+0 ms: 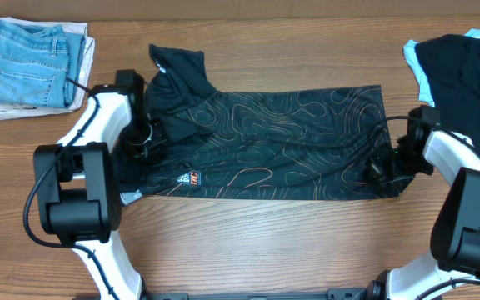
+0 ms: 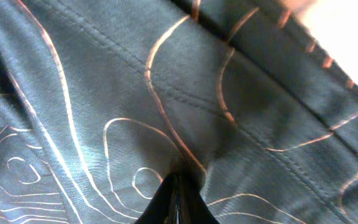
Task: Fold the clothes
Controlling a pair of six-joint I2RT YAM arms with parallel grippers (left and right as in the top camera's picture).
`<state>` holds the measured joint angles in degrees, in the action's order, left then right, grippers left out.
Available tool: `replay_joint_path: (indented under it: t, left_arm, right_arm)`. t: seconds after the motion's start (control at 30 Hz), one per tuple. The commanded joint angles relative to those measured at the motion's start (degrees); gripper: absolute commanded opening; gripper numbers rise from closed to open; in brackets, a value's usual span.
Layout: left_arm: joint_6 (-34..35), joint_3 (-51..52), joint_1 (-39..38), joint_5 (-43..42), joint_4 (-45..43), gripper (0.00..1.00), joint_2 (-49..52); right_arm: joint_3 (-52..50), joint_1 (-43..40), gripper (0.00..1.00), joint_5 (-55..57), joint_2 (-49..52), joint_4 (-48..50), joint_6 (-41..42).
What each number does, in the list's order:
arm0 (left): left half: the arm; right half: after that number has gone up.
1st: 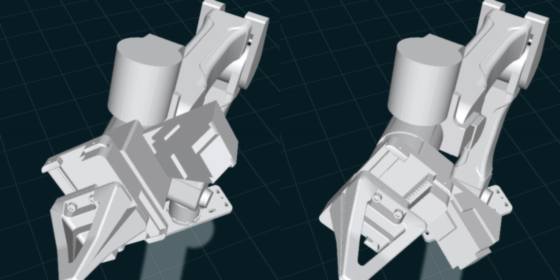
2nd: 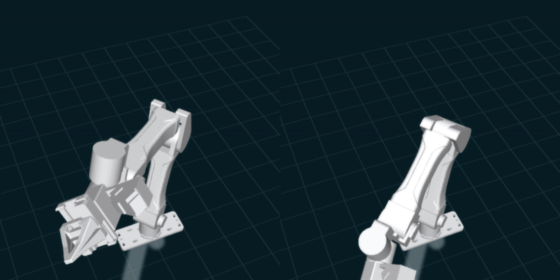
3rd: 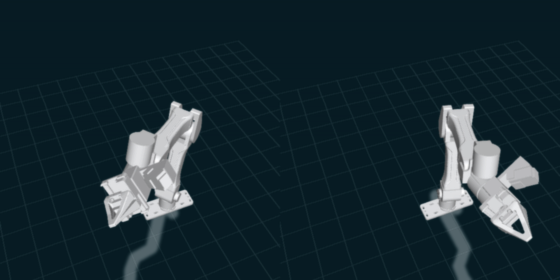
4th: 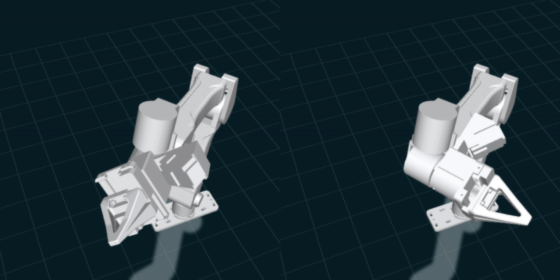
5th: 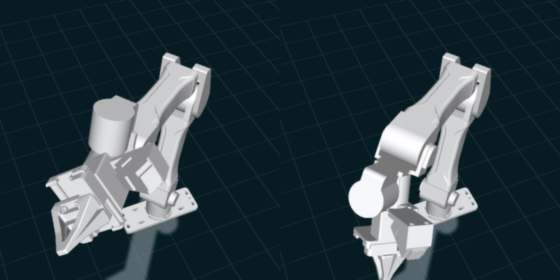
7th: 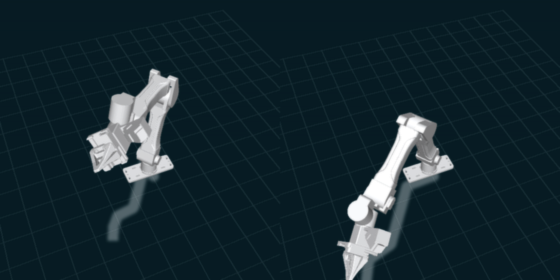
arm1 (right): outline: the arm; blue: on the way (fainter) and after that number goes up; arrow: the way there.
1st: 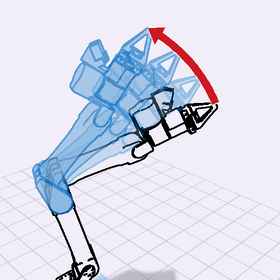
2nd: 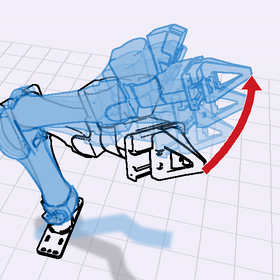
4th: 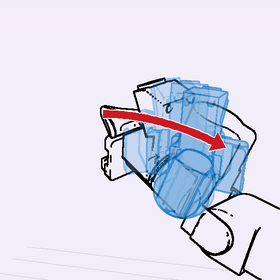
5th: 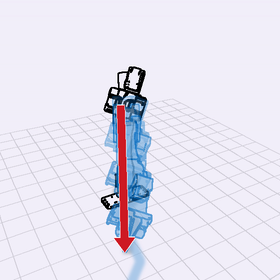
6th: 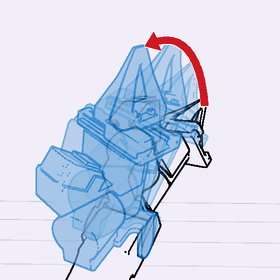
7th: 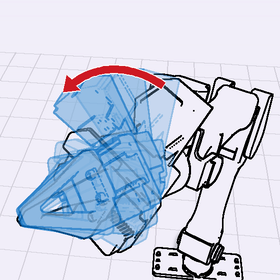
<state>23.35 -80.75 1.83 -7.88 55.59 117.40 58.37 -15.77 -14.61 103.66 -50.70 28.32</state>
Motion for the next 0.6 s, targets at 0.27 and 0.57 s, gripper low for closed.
replay_joint_path:
  t: [0.27,0.57]
  left_arm:
    - [-1.0,-0.7,4.0,3.2,-2.2,0.05,0.7]
    - [-0.7,-0.8,10.6,5.3,-2.1,0.04,0.7]
  right_arm:
    - [-1.8,-3.3,0.04,6.3,0.0,-4.2,0.9]
    - [-1.7,-3.3,0.04,7.1,0.0,-5.2,1.9]
